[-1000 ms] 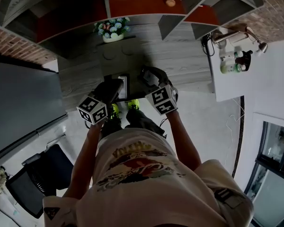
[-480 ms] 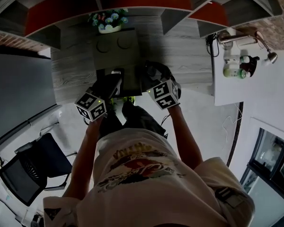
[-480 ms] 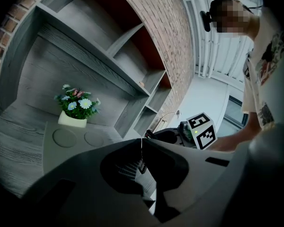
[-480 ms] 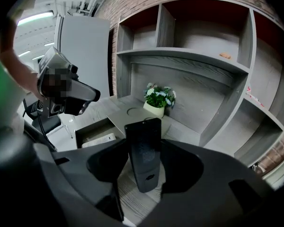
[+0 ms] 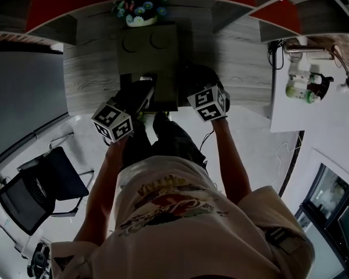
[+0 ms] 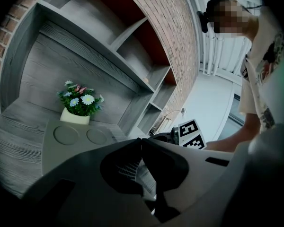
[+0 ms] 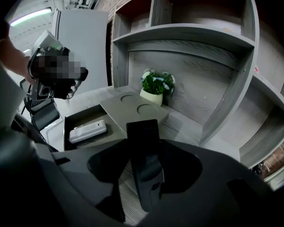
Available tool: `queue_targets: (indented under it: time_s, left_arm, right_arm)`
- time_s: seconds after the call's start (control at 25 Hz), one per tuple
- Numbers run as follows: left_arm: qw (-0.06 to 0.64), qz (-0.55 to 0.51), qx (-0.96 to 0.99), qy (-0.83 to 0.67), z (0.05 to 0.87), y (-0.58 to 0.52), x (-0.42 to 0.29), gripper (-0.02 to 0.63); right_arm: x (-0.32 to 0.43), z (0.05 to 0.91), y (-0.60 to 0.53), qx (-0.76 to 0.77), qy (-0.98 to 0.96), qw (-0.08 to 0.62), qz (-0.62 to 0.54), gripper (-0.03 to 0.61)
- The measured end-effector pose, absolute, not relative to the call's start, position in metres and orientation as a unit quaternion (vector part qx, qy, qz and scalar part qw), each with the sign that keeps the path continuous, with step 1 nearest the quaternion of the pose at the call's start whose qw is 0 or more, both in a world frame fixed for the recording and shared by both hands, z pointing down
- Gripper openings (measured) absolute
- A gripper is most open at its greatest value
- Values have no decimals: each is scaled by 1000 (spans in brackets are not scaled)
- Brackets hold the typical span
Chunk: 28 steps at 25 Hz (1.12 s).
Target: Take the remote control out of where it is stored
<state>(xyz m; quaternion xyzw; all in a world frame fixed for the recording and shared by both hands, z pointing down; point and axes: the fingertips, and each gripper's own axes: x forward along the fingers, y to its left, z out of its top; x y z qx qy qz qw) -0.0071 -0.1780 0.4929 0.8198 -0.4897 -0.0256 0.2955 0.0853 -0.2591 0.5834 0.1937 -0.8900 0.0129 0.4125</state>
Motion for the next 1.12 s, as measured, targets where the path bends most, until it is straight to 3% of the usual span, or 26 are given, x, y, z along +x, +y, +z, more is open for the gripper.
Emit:
queue_targets:
  time_s: [0.04, 0.12, 0.36, 1.12]
  left_arm:
    - [297, -24, 819, -491, 494, -178, -7, 8]
    - [301, -23, 816, -493, 498, -178, -8, 8]
    - [315, -13, 804, -504, 511, -173, -14, 7]
    - [324, -9, 793, -515, 520, -172, -13, 8]
  right_arm:
    - [87, 587, -262, 195, -889, 415, 12, 198]
    - [91, 595, -268, 200, -885, 420, 9, 95]
    - [102, 643, -284, 196, -875, 443, 19, 86]
    - [98, 653, -300, 215, -877, 429, 13, 86]
